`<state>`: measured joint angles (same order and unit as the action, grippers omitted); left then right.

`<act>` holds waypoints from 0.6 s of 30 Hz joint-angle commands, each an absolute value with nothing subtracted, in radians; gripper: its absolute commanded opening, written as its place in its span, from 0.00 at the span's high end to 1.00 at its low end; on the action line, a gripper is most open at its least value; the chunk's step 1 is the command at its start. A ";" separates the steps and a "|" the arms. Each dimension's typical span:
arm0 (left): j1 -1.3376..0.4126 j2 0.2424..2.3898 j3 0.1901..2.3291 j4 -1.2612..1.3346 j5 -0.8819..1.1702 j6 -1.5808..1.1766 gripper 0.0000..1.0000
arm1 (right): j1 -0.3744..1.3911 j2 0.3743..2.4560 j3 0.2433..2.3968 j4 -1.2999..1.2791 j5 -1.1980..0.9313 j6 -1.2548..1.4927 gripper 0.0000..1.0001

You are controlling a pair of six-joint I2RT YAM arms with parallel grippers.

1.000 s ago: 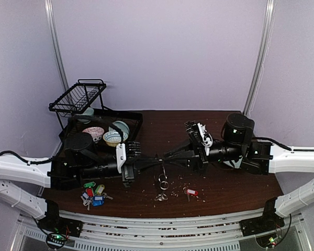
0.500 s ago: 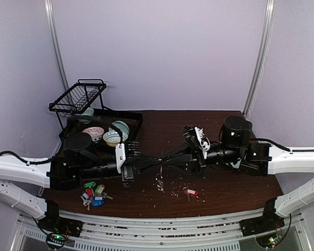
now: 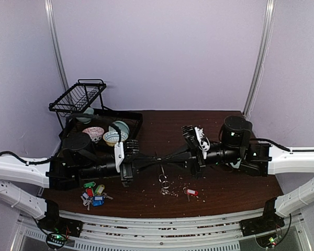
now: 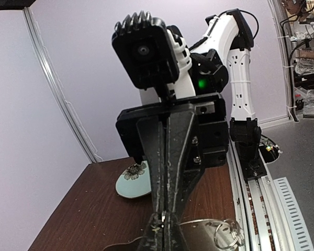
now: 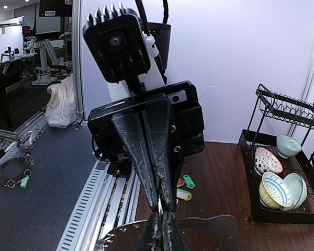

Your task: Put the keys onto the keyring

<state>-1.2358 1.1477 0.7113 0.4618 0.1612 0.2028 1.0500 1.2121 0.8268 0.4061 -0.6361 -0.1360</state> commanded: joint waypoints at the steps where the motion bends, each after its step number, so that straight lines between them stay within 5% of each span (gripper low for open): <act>1: -1.233 1.112 0.704 0.533 0.202 0.189 0.97 | 1.060 1.177 0.823 0.444 -0.623 -0.114 1.00; 2: -1.233 1.110 0.703 0.520 0.201 0.182 0.81 | 1.059 1.167 0.814 0.470 -0.629 -0.103 1.00; 3: -1.233 1.107 0.699 0.513 0.205 0.178 0.75 | 1.058 1.157 0.807 0.493 -0.632 -0.096 1.00; 7: -1.220 1.075 0.648 0.539 0.255 0.134 0.65 | 1.059 1.131 0.800 0.518 -0.631 -0.082 1.00; 18: -1.205 1.137 0.724 0.560 0.289 0.146 0.79 | 1.060 1.140 0.791 0.584 -0.613 -0.040 1.00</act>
